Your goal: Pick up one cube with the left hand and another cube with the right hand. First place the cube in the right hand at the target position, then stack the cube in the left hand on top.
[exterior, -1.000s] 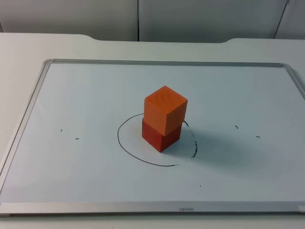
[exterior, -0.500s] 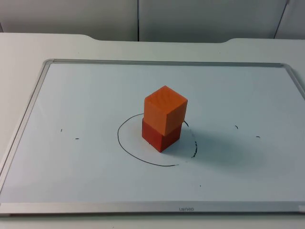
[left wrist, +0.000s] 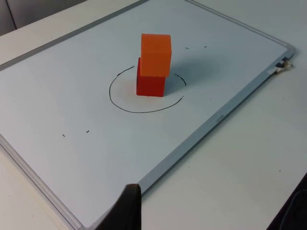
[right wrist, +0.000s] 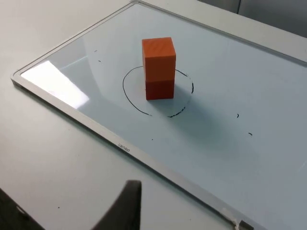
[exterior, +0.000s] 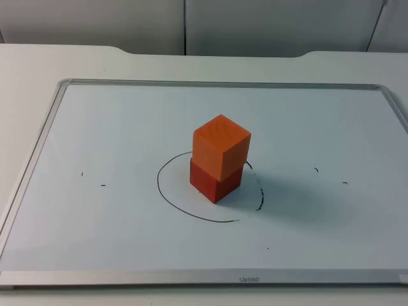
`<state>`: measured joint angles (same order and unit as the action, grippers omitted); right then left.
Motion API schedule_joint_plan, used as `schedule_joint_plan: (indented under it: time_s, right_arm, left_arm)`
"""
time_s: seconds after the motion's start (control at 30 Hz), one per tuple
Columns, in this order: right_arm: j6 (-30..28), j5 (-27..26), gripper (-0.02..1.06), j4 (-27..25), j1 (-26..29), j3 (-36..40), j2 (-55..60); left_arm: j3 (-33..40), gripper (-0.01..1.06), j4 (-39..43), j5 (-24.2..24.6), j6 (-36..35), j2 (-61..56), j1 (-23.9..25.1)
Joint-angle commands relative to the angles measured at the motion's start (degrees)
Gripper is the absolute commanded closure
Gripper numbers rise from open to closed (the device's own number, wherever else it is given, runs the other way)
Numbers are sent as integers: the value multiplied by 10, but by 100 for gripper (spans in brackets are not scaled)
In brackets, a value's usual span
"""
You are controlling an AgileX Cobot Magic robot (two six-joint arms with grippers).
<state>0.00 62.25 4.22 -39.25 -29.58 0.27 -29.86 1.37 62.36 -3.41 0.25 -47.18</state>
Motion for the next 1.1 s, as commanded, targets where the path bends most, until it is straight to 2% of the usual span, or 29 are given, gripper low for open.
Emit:
schedule_joint_plan:
  time_s: [0.0, 0.23, 0.33, 0.37, 0.47, 0.5, 0.63, 0.67, 0.8, 0.83, 0.93, 1.07]
  right_arm:
    - [0, -6, -1, 1, -1, 4, -3]
    - [0, -6, -1, 0, 24, 4, -3]
    - [0, -6, -1, 0, 82, 4, -3]
    - [0, -6, -1, 0, 82, 4, -3]
    - [0, -6, -1, 0, 159, 4, -3]
    - [0, -6, -1, 0, 159, 4, -3]
    - [0, -6, -1, 0, 257, 4, -3]
    - [0, -6, -1, 0, 257, 4, -3]
    - [0, -6, -1, 0, 351, 4, -3]
    - [0, -6, -1, 0, 351, 4, -3]
    - [0, -6, -1, 0, 398, 4, -3]
    - [0, -6, -1, 0, 401, 4, -3]
  left_arm:
    - [4, 0, -3, -6, -1, -3, -4]
    - [4, 0, -3, -6, -1, -3, -4]
    - [4, 0, -3, -6, -1, -3, -2]
    - [4, 0, -3, -6, -1, -3, -2]
    - [4, 0, -3, -6, -1, -3, 22]
    - [4, 0, -3, -6, -1, -3, 22]
    - [4, 0, -3, -6, -1, -3, 71]
    - [4, 0, -3, -6, -1, -3, 71]
    - [4, 0, -3, -6, -1, -3, 112]
    - [4, 0, -3, -6, -1, -3, 112]
    - [4, 0, -3, -6, -1, -3, 135]
    - [4, 0, -3, -6, -1, -3, 149]
